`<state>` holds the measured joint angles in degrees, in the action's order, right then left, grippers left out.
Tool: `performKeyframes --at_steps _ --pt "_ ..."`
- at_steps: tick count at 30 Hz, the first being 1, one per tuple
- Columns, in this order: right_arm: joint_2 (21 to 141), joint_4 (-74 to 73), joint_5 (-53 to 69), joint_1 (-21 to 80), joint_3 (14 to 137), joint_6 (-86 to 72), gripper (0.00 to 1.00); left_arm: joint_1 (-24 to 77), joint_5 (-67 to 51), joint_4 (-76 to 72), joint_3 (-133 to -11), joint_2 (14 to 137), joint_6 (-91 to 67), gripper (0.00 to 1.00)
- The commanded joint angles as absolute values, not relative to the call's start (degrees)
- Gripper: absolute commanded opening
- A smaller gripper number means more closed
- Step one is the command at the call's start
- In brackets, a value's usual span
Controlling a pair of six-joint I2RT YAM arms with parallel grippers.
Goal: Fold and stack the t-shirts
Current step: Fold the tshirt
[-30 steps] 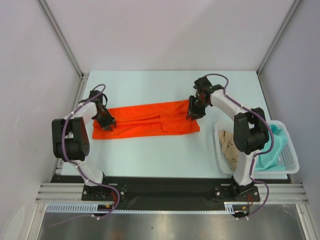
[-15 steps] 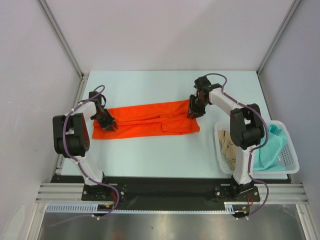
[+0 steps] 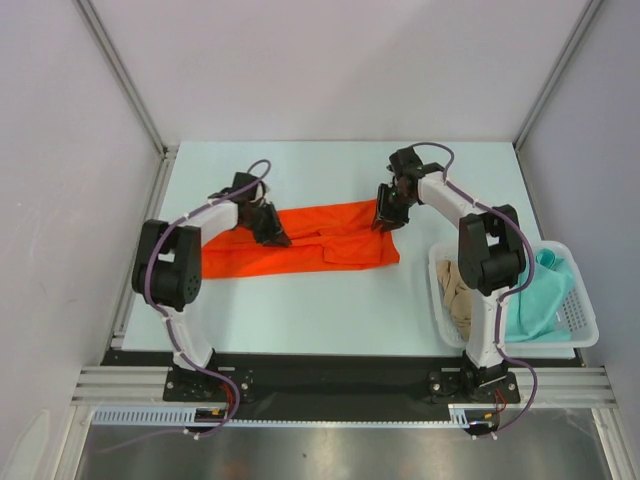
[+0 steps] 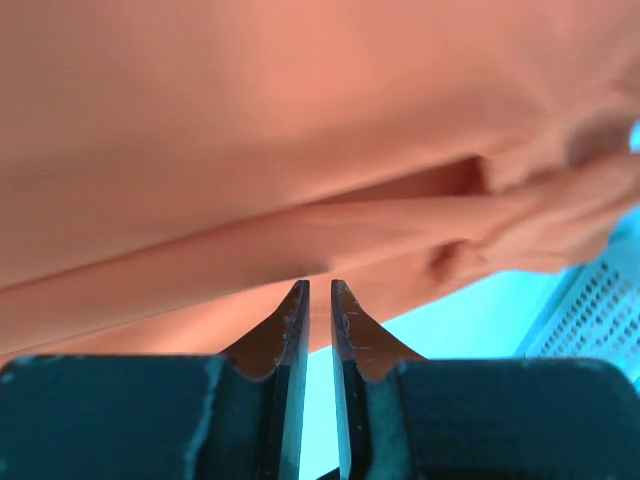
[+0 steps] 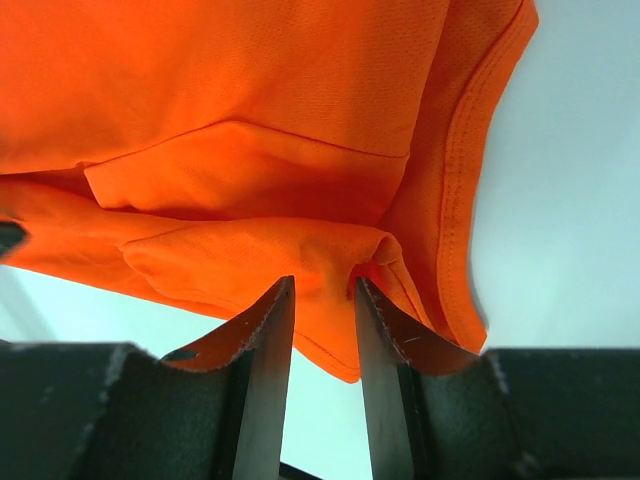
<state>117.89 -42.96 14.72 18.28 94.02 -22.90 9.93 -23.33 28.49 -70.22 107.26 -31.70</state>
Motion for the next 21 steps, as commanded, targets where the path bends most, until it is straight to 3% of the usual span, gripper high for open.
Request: performKeyframes --at_steps 1,7,12,21 --pt "118.13 -43.07 16.26 18.28 96.07 -24.34 0.36 14.76 -25.84 23.39 -72.16 108.19 -34.36 0.18" --pt "116.63 -43.33 15.47 19.33 95.28 -24.52 0.36 20.82 -19.52 25.4 -76.9 111.09 -33.49 0.19" --pt "115.93 -43.07 15.2 19.77 93.96 -24.87 0.36 23.82 -13.81 27.07 -78.22 111.88 -35.5 0.11" --pt "115.66 -43.68 14.24 19.77 93.78 -24.52 0.36 25.05 -13.97 27.6 -84.02 116.54 -35.6 0.13"
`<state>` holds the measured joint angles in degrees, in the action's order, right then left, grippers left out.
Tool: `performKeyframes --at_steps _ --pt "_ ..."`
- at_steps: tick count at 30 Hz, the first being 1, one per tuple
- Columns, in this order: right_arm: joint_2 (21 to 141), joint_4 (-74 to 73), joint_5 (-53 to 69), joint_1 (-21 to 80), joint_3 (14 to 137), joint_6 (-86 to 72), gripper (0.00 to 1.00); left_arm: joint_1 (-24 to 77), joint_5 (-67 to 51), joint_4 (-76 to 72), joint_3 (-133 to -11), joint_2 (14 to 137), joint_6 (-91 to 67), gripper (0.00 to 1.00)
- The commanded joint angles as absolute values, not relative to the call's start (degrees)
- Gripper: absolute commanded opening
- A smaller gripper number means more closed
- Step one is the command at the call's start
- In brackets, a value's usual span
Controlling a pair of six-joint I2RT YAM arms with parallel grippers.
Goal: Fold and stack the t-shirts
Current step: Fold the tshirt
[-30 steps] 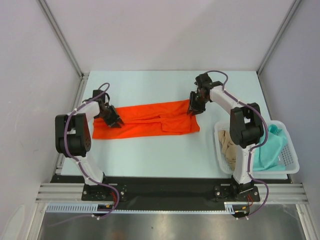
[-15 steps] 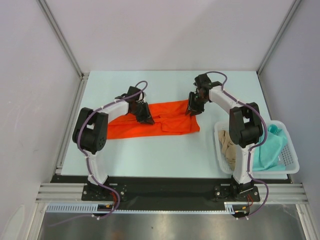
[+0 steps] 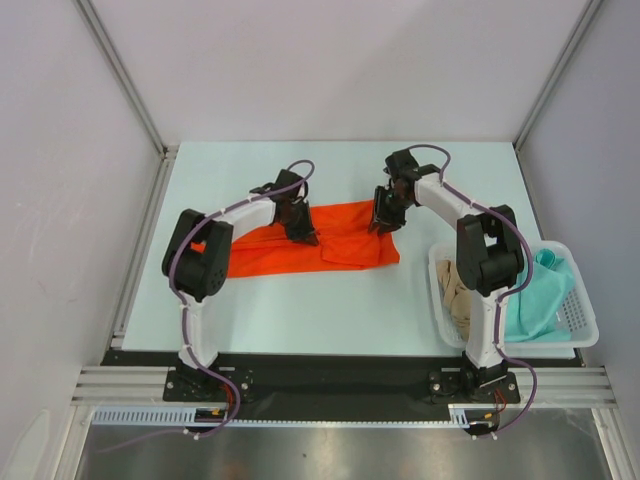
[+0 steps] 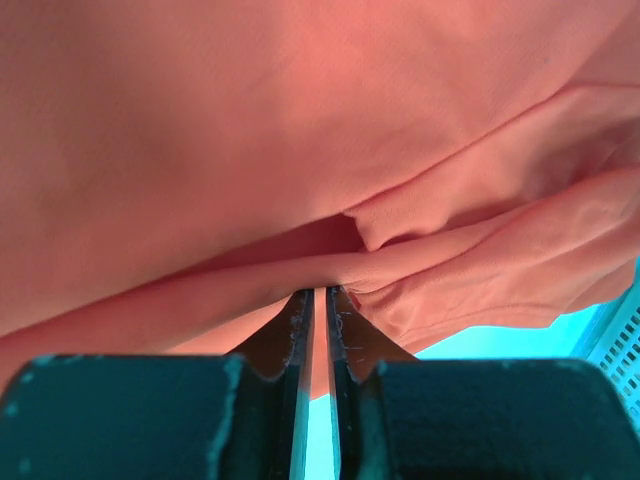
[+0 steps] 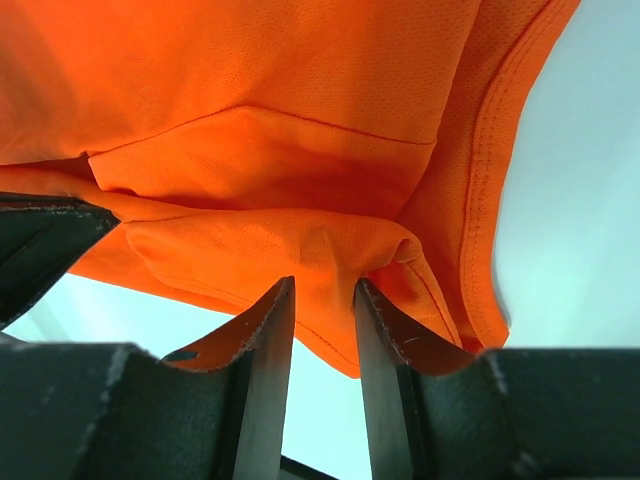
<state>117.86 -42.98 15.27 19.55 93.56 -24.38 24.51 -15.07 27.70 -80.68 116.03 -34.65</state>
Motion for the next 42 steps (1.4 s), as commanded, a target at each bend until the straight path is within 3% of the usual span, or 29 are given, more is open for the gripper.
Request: performKeyframes --at_steps 1,33,42 --pt "115.58 -43.68 14.15 19.6 93.78 -24.43 0.36 25.05 -14.06 27.77 -84.81 117.07 -35.42 0.13" --pt "117.51 -45.61 13.09 18.9 95.89 -24.61 0.37 22.24 -15.91 31.19 -95.27 124.1 -33.84 0.17" --pt "116.64 -46.23 11.96 18.9 95.8 -23.64 0.37 20.83 -13.89 35.24 -99.13 122.87 -28.57 0.22"
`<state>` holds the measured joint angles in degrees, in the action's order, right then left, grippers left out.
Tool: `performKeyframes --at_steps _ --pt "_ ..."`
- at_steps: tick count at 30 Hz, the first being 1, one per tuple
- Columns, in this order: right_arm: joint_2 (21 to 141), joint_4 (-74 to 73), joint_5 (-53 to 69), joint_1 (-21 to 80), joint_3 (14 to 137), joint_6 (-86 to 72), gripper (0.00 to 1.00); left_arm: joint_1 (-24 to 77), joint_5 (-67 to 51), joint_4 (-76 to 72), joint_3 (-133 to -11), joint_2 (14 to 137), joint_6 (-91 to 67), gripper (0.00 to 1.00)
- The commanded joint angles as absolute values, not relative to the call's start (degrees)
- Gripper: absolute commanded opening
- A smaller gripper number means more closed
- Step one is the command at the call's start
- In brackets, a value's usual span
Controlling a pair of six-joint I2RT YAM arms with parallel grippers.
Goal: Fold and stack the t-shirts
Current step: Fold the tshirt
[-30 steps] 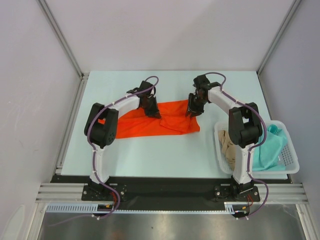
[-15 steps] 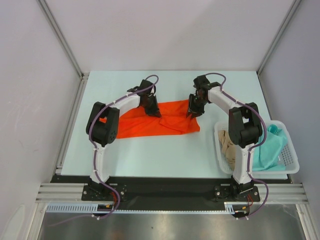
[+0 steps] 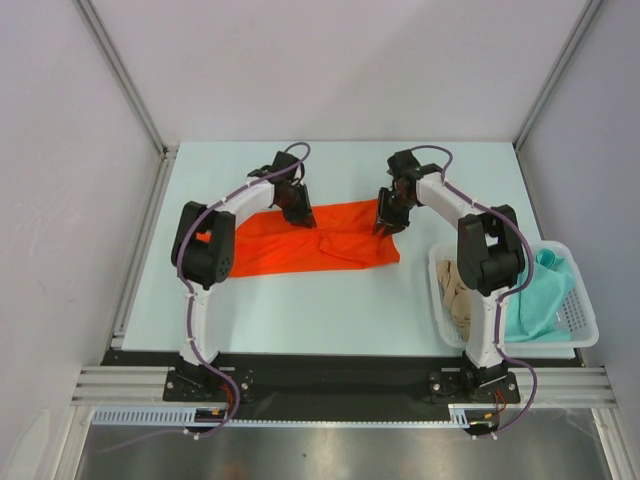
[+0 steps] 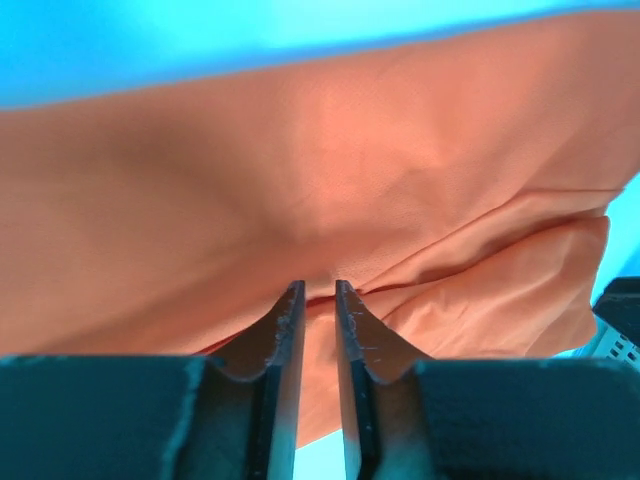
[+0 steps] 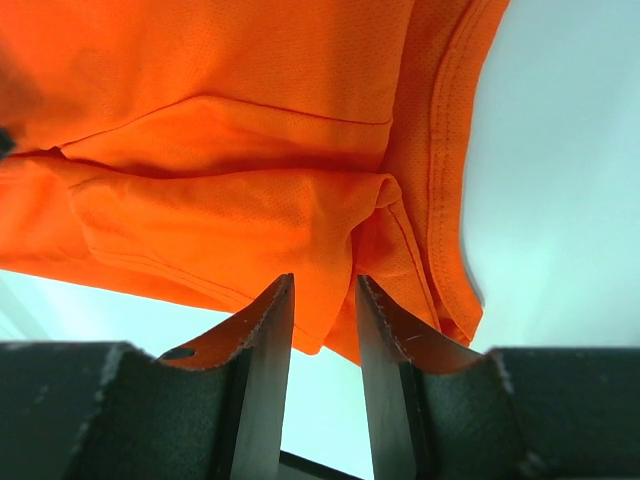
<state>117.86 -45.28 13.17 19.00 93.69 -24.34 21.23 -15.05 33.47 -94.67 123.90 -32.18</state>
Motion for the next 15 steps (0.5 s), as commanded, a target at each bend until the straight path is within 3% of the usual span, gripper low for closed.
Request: performKeyframes --at_steps 1,6,10,15 --pt "116.37 -46.58 11.69 19.07 95.89 -23.64 0.37 20.74 -13.54 36.9 -99.49 122.35 -27.52 0.24" --pt "113.21 -47.72 8.79 19.34 93.52 -24.43 0.38 20.65 -9.68 38.93 -97.65 113.58 -23.83 0.32" --pt "109.09 -50.18 4.07 19.86 90.8 -22.95 0.39 18.38 -9.93 41.31 -93.62 108.2 -22.93 0.32" --pt "103.1 -49.31 1.67 20.56 83.25 -19.69 0.38 12.58 -13.36 37.1 -75.08 99.77 -26.19 0.27"
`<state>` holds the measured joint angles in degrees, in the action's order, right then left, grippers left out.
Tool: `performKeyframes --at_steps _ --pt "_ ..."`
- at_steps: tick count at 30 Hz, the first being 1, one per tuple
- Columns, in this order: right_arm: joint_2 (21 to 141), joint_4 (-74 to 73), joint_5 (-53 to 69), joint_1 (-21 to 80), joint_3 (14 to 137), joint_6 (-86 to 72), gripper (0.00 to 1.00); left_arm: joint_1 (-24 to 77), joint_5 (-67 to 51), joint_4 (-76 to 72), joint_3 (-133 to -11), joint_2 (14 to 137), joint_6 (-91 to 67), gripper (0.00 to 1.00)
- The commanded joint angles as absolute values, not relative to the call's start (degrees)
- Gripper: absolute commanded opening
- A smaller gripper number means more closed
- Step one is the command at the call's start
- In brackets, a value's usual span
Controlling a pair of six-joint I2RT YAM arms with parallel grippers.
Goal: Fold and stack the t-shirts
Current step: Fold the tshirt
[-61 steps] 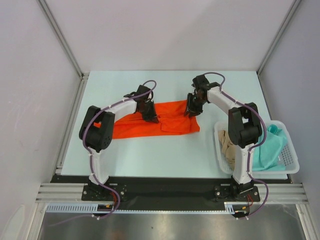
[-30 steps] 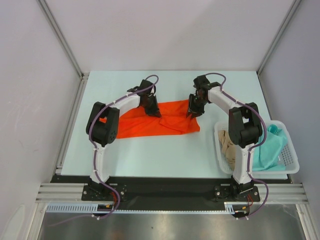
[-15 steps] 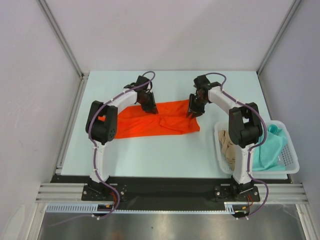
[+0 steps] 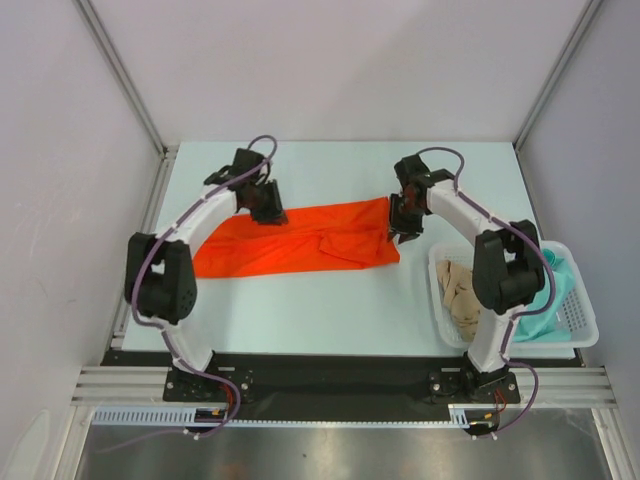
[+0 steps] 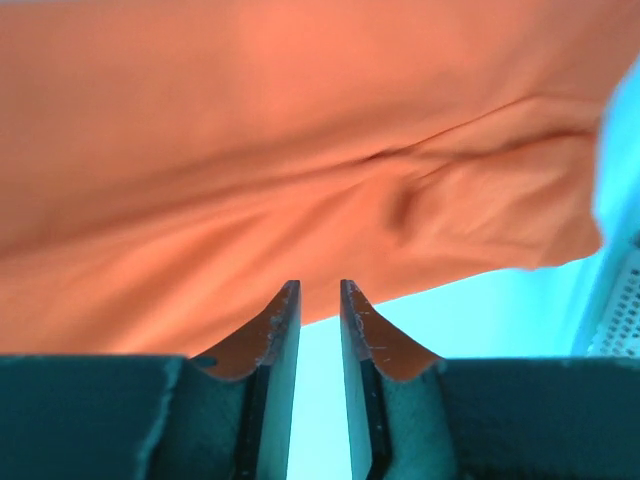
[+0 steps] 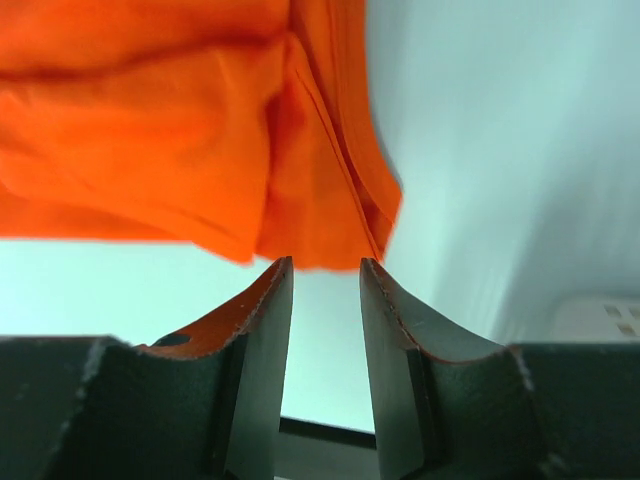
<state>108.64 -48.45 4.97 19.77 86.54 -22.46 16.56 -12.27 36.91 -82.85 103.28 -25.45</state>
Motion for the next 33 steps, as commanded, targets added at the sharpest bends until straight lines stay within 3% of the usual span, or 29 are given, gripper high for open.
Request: performKeyframes --at_steps 1,14,22,33 --pt "102.49 -48.35 1.76 20.65 82.45 -18.73 0.38 10.39 -13.45 36.74 -72.62 97.32 -26.8 0.26" --pt "99.75 -43.51 -2.19 24.79 71.81 -13.8 0.34 -5.79 -10.02 35.95 -53.19 84.47 -30.14 0.22" --pt "104.49 -42.8 -3.95 24.96 74.62 -13.09 0.39 -13.61 -9.67 36.03 -52.29 86.92 -30.5 0.21" --pt "106.87 -40.69 -5.53 26.36 75.94 -12.3 0.36 -18.28 -6.43 37.35 -53.26 90.08 -30.93 0.2"
